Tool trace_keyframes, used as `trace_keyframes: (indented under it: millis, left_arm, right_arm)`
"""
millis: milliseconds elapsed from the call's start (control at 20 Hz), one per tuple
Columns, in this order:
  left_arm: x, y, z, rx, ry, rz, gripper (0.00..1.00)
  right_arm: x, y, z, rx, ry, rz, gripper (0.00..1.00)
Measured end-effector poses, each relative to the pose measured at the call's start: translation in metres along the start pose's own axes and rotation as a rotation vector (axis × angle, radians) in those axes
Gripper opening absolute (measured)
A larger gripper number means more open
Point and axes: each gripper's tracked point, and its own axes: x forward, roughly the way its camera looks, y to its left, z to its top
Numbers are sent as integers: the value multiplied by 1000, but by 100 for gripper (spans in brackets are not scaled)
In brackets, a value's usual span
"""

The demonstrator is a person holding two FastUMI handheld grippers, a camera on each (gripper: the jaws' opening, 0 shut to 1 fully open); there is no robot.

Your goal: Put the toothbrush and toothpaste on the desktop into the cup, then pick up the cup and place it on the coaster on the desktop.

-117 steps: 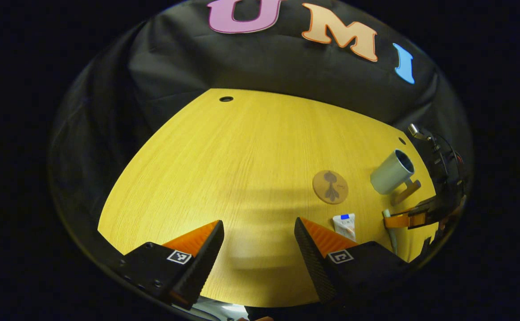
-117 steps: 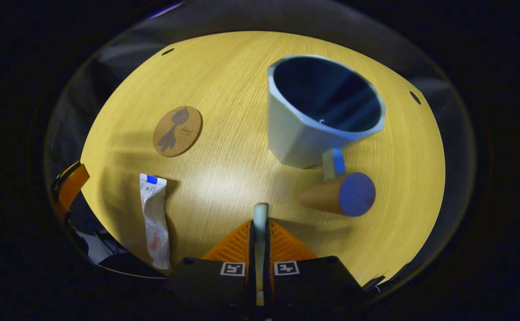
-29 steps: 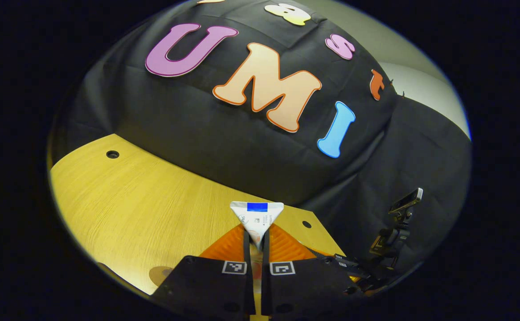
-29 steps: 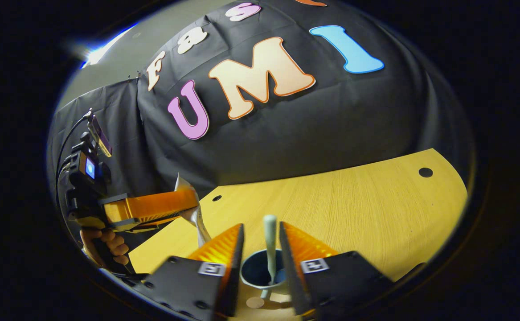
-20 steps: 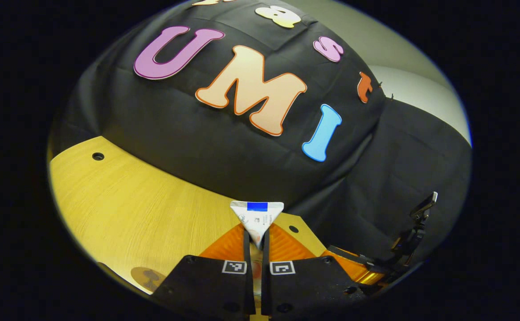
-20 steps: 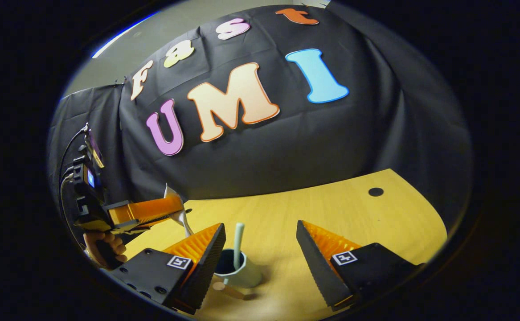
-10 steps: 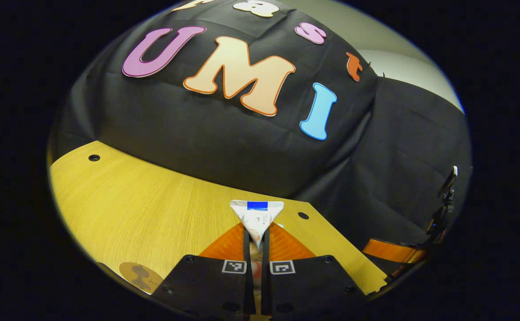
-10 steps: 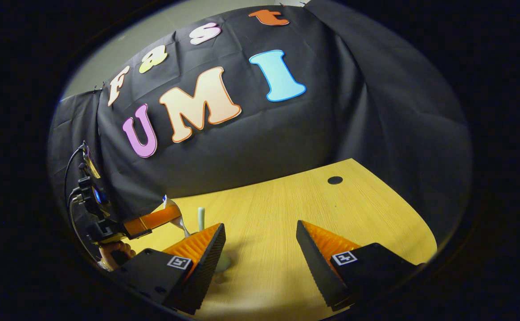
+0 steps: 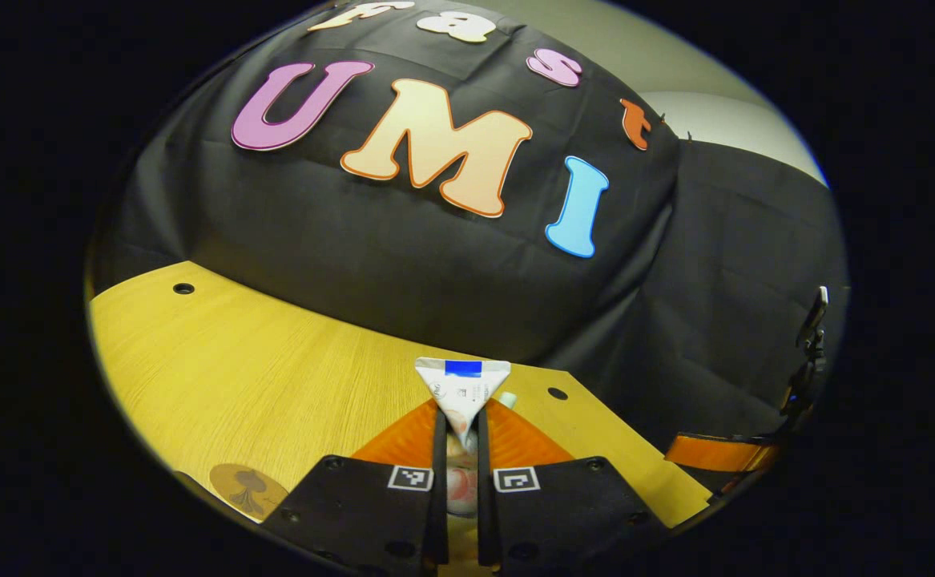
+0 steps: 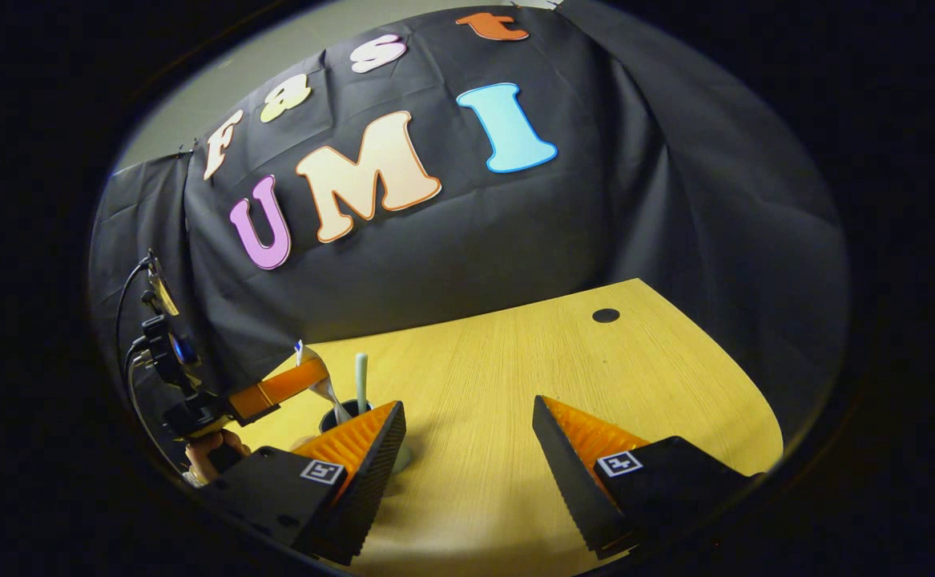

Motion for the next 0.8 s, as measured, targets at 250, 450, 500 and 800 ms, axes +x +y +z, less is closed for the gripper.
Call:
trace_keyframes:
  millis: [250, 450, 500, 800]
  left_arm:
    - [-17, -6, -2, -38, -19, -21, 55]
    - [-32, 2, 0, -21, -16, 8, 78]
    - [-38, 7, 1, -15, -13, 26, 78]
    - [-80, 37, 24, -16, -16, 111, 81]
  right_arm:
    - [-4, 6, -8, -4, 14, 19, 98]
    - [-10, 16, -13, -20, 29, 43, 98]
    - [-11, 20, -15, -20, 37, 50, 98]
    - [-12, 53, -23, -59, 103, 117, 98]
